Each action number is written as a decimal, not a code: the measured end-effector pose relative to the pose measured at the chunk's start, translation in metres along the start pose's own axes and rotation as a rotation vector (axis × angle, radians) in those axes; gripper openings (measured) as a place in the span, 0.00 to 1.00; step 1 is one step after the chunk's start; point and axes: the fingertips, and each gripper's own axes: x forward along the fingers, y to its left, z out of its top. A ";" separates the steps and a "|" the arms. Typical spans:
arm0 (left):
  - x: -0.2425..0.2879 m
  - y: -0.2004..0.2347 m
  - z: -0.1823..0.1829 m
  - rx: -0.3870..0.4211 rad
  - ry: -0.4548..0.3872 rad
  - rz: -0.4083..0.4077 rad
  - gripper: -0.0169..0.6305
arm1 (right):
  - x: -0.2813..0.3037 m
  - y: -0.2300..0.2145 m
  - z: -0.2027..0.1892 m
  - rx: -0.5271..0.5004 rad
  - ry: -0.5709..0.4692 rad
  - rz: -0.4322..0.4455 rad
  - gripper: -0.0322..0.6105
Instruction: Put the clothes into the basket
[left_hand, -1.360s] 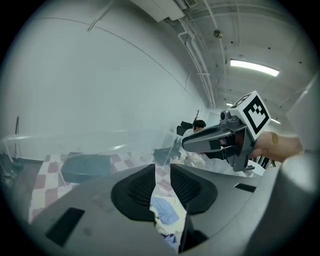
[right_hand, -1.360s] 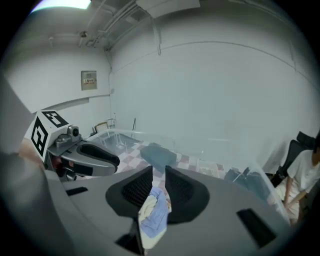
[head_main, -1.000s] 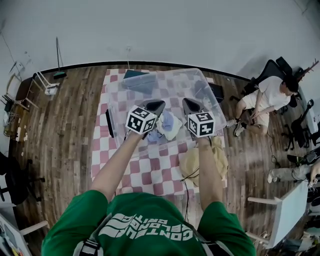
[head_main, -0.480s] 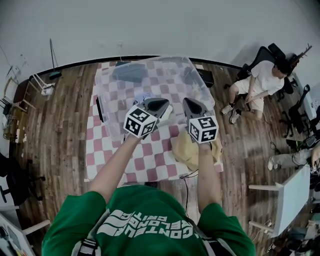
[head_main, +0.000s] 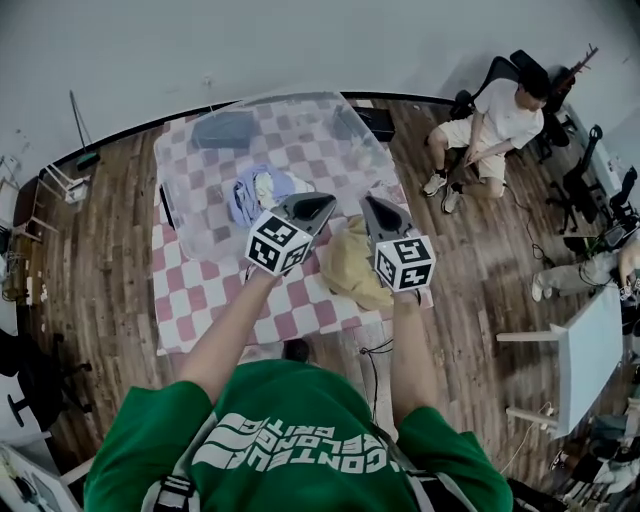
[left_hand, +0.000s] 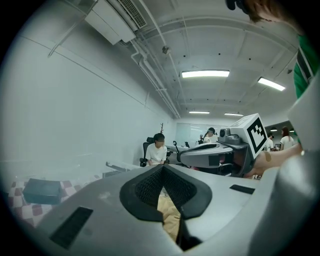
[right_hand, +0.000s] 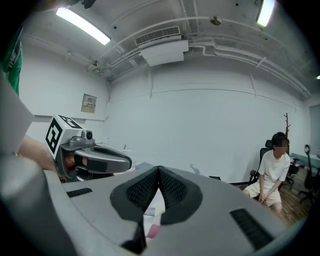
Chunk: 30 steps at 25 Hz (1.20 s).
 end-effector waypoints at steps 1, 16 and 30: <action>0.003 -0.006 -0.001 -0.001 0.001 -0.008 0.03 | -0.006 -0.001 -0.003 0.001 0.001 -0.005 0.06; 0.035 -0.057 -0.016 0.023 0.012 -0.054 0.03 | -0.070 -0.033 -0.044 0.063 0.015 -0.100 0.06; 0.044 -0.074 -0.062 0.002 0.086 -0.062 0.03 | -0.115 -0.057 -0.100 0.131 0.071 -0.170 0.06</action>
